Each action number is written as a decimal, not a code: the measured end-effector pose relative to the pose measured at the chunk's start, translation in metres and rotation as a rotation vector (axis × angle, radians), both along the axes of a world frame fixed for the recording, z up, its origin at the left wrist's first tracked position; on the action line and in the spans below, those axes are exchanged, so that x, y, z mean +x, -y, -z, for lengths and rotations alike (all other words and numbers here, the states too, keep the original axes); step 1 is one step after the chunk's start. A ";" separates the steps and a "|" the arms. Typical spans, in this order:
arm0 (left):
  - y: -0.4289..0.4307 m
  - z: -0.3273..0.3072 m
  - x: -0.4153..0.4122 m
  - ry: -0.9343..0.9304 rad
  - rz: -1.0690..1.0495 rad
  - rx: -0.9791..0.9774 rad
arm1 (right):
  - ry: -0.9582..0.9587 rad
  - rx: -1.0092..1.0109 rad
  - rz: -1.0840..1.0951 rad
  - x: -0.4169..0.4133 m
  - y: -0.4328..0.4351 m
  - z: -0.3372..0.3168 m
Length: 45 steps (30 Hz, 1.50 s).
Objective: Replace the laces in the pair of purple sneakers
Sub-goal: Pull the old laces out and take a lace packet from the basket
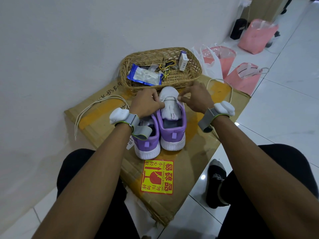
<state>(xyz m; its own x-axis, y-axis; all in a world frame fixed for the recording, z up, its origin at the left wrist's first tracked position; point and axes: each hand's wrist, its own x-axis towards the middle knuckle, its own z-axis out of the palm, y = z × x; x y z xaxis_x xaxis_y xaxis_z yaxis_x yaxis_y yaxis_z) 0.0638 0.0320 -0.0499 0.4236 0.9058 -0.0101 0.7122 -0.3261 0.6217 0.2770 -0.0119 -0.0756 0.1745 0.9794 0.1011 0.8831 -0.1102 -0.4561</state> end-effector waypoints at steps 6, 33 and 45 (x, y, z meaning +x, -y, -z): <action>0.000 0.000 0.000 0.004 0.013 -0.010 | 0.169 0.069 0.323 0.004 -0.001 0.005; -0.013 0.001 -0.004 0.455 -0.063 0.043 | -0.406 0.314 -0.068 -0.020 -0.006 -0.018; -0.009 -0.007 0.000 0.629 -0.019 -0.056 | -0.613 0.384 -0.051 -0.036 -0.003 -0.026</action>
